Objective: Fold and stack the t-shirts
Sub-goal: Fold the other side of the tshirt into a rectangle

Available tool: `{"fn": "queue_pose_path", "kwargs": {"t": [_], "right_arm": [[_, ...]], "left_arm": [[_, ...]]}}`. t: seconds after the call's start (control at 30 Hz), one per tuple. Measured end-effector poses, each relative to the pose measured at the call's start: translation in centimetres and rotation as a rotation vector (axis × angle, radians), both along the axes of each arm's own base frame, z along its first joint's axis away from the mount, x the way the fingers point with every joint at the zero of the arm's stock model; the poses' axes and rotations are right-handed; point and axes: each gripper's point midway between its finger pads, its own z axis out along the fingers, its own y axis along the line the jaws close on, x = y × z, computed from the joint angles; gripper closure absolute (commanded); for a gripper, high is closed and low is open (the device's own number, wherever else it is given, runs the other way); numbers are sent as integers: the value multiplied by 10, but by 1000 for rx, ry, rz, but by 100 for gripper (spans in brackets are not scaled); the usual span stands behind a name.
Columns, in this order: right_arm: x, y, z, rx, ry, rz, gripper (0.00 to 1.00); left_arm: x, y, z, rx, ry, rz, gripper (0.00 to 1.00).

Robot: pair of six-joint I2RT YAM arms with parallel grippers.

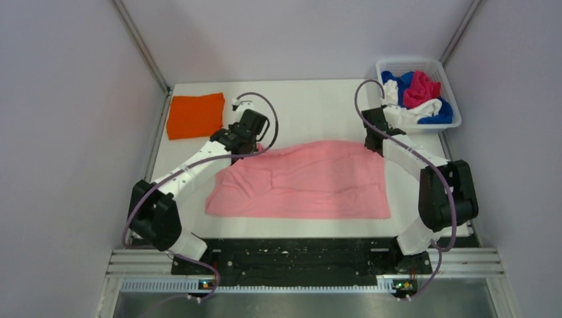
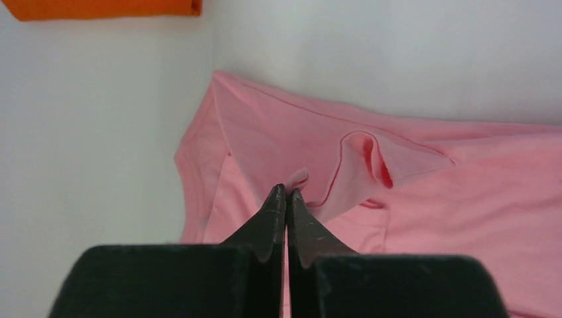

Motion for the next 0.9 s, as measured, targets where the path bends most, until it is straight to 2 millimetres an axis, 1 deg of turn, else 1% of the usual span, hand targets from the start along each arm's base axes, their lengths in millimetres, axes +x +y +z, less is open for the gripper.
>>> {"fn": "queue_pose_path", "kwargs": {"t": [0.1,0.23,0.4,0.57,0.8,0.9], "right_arm": [[-10,-3,1,-1,1,-3,100],[-21,-6,8,5,-13,-10,100],[-34,-9,17,17,-41,-15,100],[-45,-9,19,33,-45,-11,100],[-57,-1,15,45,-36,7,100],[-64,-2,9,47,-20,-2,100]], "left_arm": [[-22,9,4,-18,-14,18,100],[-44,17,7,-60,-34,35,100],[-67,25,-4,-78,-13,60,100],[-84,34,-16,-72,24,85,100],[-96,38,-13,-94,21,97,100],[-104,36,-18,-119,34,90,100]]}}
